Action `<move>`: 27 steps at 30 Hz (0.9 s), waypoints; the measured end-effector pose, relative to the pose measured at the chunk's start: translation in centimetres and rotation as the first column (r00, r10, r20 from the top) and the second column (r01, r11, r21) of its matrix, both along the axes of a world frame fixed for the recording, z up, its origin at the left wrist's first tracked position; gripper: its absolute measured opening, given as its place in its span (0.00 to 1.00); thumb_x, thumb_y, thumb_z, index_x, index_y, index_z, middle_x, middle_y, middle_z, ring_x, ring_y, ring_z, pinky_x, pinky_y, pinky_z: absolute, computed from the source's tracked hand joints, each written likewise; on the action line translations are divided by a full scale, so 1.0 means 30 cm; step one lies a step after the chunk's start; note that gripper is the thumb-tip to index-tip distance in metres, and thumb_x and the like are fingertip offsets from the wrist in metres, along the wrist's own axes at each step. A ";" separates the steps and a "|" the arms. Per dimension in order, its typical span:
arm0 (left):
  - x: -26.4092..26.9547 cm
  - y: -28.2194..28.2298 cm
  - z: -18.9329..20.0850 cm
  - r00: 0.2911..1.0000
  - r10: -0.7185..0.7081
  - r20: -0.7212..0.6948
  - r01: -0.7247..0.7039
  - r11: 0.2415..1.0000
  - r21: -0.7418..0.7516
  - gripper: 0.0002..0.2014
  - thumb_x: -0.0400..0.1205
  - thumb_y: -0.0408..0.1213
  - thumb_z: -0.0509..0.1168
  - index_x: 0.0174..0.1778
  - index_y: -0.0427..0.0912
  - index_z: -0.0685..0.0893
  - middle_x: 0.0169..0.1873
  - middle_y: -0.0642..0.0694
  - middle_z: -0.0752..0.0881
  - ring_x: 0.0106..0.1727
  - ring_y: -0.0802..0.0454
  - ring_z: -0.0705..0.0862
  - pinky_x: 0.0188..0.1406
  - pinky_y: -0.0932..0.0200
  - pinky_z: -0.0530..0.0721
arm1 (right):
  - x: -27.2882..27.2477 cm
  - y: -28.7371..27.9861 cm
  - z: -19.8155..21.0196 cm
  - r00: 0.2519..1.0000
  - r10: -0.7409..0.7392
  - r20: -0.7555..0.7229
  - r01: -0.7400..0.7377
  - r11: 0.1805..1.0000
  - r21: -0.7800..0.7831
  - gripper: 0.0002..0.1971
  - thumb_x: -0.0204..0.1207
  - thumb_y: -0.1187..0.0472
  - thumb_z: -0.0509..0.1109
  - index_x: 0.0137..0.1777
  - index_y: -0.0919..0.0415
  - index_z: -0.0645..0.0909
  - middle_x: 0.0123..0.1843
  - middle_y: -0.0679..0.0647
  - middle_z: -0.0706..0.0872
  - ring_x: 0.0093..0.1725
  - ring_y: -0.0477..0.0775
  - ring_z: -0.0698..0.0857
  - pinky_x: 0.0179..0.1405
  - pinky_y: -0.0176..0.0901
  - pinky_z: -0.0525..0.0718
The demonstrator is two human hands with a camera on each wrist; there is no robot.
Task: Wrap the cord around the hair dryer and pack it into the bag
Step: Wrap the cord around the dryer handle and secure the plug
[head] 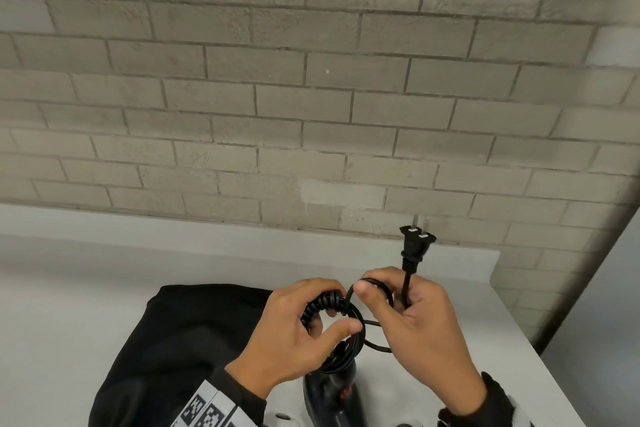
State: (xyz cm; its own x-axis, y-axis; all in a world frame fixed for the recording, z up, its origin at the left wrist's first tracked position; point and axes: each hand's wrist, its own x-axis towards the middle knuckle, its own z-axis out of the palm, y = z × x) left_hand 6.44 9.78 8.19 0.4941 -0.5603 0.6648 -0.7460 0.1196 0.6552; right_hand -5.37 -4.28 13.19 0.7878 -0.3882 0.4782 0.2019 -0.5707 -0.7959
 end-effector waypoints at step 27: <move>-0.016 -0.008 -0.017 0.962 0.037 -0.271 -0.065 0.993 -0.096 0.10 0.77 0.53 0.70 0.40 0.51 0.88 0.24 0.51 0.84 0.23 0.56 0.82 0.28 0.61 0.81 | -0.116 -0.163 -0.106 0.980 -0.121 -0.157 0.011 0.823 -0.568 0.15 0.82 0.40 0.52 0.58 0.36 0.79 0.38 0.31 0.80 0.41 0.40 0.81 0.36 0.29 0.78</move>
